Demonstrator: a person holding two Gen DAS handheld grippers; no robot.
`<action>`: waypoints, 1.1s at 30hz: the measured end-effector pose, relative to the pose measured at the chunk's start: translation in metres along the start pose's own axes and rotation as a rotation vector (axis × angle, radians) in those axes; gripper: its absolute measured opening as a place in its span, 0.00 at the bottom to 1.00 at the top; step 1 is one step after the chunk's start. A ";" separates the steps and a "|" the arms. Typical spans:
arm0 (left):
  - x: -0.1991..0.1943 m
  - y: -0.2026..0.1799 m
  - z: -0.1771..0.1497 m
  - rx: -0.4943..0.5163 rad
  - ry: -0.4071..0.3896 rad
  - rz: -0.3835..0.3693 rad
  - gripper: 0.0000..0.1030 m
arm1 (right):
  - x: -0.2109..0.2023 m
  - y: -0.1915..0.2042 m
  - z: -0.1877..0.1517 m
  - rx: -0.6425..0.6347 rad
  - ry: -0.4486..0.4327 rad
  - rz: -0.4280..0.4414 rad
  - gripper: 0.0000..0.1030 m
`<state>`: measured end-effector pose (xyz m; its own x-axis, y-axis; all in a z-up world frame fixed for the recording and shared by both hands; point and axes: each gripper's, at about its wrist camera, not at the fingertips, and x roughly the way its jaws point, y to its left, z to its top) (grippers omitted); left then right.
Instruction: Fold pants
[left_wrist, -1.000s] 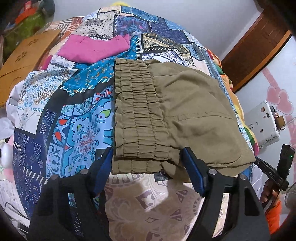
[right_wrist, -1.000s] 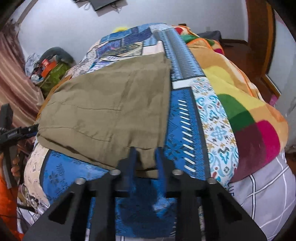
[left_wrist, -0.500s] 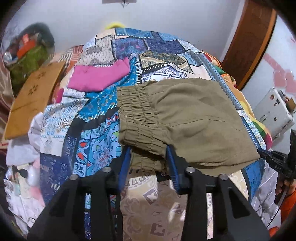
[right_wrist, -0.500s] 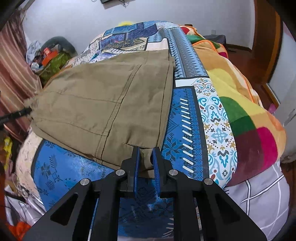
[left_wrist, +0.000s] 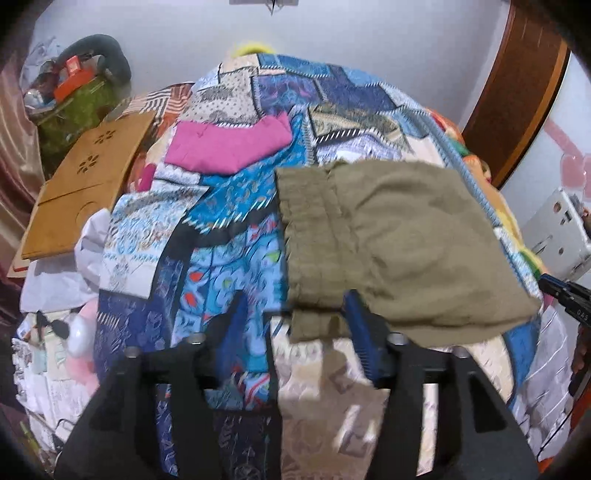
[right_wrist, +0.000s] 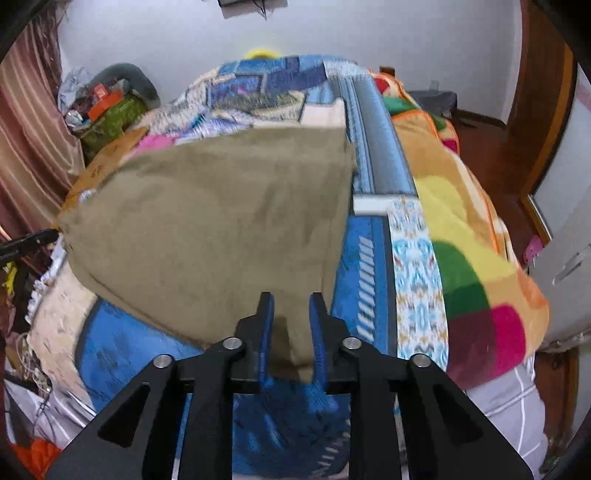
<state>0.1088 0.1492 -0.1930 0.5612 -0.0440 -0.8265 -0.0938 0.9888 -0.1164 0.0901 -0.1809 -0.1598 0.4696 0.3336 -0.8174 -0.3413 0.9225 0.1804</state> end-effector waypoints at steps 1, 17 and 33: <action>0.001 -0.001 0.002 -0.002 -0.003 -0.009 0.66 | -0.001 0.003 0.004 -0.002 -0.011 0.005 0.20; 0.014 -0.005 0.006 -0.029 0.017 -0.165 0.47 | 0.021 0.081 0.043 -0.146 -0.052 0.098 0.34; -0.018 -0.028 0.011 0.083 -0.053 -0.088 0.50 | 0.056 0.105 0.021 -0.182 0.025 0.174 0.43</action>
<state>0.1104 0.1242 -0.1690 0.6073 -0.1252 -0.7845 0.0243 0.9900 -0.1392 0.0975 -0.0616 -0.1750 0.3716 0.4771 -0.7964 -0.5568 0.8009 0.2200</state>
